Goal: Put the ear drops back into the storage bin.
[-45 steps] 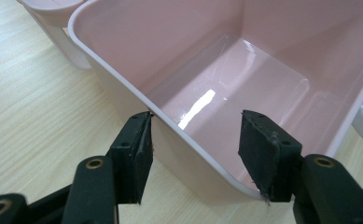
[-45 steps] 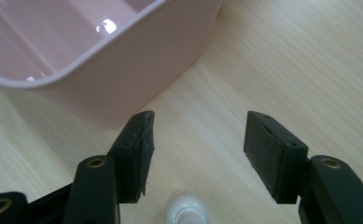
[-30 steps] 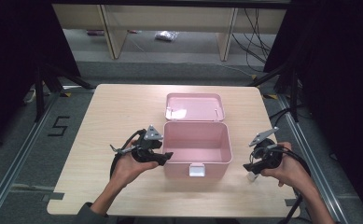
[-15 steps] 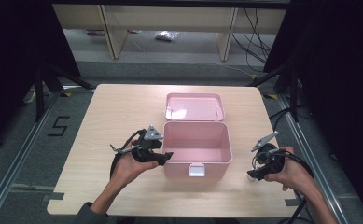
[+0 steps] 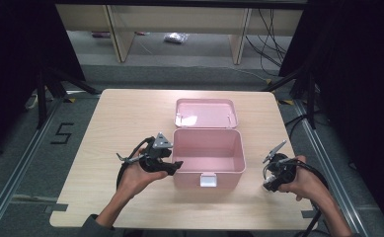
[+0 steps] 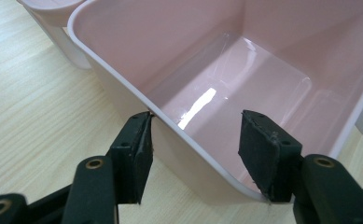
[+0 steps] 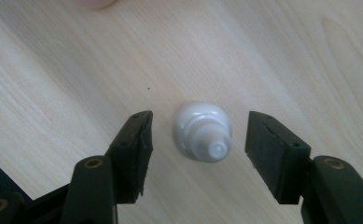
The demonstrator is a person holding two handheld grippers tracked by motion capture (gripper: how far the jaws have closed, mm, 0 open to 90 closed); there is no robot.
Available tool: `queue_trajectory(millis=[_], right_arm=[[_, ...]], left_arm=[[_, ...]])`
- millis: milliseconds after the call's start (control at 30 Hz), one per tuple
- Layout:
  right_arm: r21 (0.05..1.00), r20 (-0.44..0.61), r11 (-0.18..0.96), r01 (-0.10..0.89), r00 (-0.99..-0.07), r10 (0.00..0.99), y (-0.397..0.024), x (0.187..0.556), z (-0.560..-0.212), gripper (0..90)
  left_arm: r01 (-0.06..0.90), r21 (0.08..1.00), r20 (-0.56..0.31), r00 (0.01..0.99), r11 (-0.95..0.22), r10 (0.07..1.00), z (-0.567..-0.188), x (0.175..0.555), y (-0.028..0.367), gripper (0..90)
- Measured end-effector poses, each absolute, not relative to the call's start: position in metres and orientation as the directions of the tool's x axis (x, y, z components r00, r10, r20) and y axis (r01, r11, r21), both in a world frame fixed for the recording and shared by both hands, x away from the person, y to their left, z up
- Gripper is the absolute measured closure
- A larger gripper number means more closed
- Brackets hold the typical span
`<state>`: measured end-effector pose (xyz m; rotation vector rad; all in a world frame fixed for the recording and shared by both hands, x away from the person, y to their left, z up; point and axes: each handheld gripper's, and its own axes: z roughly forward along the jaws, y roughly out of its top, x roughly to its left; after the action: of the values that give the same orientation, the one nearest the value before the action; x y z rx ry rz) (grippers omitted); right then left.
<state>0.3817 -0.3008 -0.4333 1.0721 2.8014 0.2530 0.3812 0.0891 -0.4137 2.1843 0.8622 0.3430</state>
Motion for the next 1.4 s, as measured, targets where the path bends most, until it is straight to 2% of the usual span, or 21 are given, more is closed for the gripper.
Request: queue_trajectory(millis=[333,567,800,1400], right_arm=[[0.165,-0.043,0.741,0.651,-0.746,0.665,-0.300,0.386,-0.444,49.1],[0.141,-0.030,0.744,0.653,-0.749,0.662,-0.300,0.386,-0.446,59.9],[0.137,-0.027,0.751,0.646,-0.755,0.655,-0.297,0.386,-0.445,60.3],[0.209,-0.042,0.762,0.612,-0.773,0.633,-0.289,0.394,-0.378,60.4]], left_arm=[[0.474,0.730,-0.021,0.736,-0.492,0.677,-0.414,0.381,0.089,44.0],[0.473,0.730,-0.021,0.737,-0.493,0.676,-0.414,0.381,0.089,44.0],[0.474,0.730,-0.021,0.736,-0.493,0.677,-0.414,0.380,0.089,44.2],[0.471,0.731,-0.020,0.737,-0.493,0.675,-0.413,0.380,0.088,44.2]])
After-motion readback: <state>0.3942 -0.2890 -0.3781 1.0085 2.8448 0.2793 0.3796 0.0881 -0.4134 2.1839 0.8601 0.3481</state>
